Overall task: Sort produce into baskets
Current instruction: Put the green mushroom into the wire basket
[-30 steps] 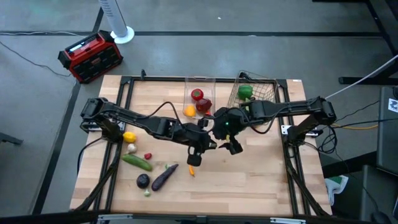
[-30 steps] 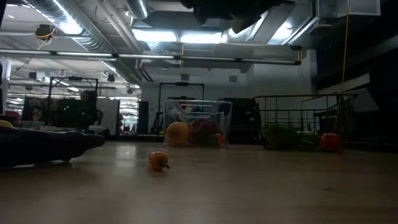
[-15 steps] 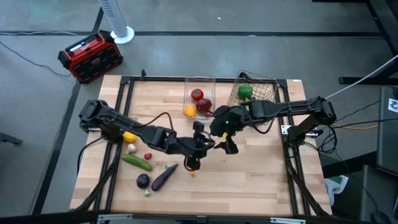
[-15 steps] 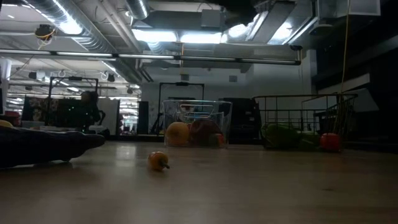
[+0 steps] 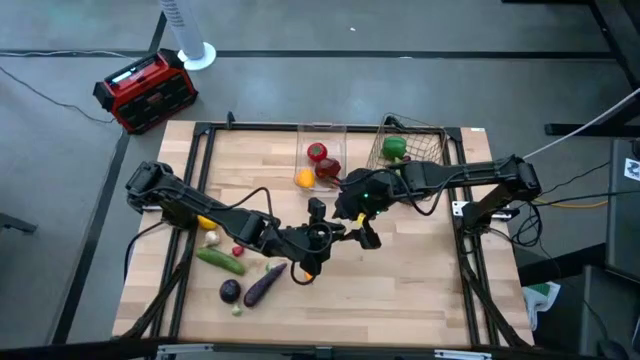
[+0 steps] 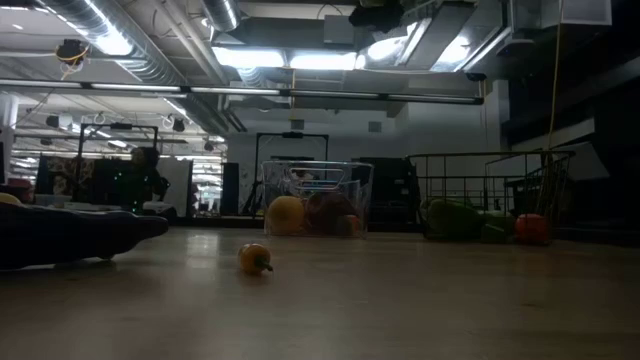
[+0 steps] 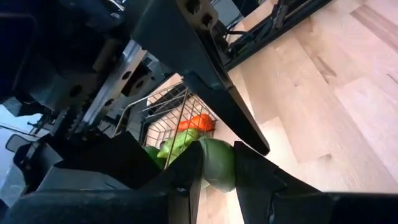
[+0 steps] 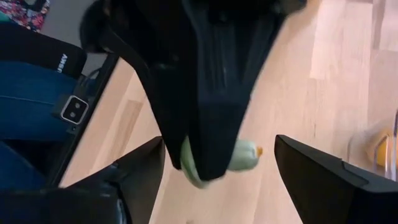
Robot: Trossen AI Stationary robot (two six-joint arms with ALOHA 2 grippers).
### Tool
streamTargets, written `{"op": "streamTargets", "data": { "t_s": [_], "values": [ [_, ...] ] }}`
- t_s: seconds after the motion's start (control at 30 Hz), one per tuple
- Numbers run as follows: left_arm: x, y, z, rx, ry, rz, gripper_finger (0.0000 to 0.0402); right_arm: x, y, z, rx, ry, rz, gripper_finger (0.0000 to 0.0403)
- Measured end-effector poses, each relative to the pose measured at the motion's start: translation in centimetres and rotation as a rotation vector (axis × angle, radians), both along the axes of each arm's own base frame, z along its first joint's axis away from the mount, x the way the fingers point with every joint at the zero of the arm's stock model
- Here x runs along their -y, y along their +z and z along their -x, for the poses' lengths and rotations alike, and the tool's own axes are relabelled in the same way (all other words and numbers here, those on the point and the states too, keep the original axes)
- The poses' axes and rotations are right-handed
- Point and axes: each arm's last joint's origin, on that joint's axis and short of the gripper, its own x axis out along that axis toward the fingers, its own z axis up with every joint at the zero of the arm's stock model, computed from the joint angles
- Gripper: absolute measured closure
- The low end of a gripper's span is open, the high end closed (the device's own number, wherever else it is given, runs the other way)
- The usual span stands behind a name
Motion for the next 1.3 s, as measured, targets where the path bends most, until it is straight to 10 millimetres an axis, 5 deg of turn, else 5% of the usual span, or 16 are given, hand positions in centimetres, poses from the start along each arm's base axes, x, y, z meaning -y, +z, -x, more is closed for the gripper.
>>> {"op": "streamTargets", "data": {
  "t_s": [0.53,1.07,1.3],
  "values": [
    [-0.3,-0.2,0.0,-0.028,-0.006,-0.028,0.0327,0.0,0.0,0.1,-0.003,0.016,-0.014,0.0233],
    [-1.3,-0.5,-0.1,-0.04,0.049,0.032,0.0205,0.1,0.0,0.1,-0.006,-0.025,0.026,0.0243],
    [-1.3,-0.5,-0.1,-0.04,0.055,0.029,0.0188,0.2,-0.2,0.2,-0.027,-0.034,0.039,0.0243]
  ]
}}
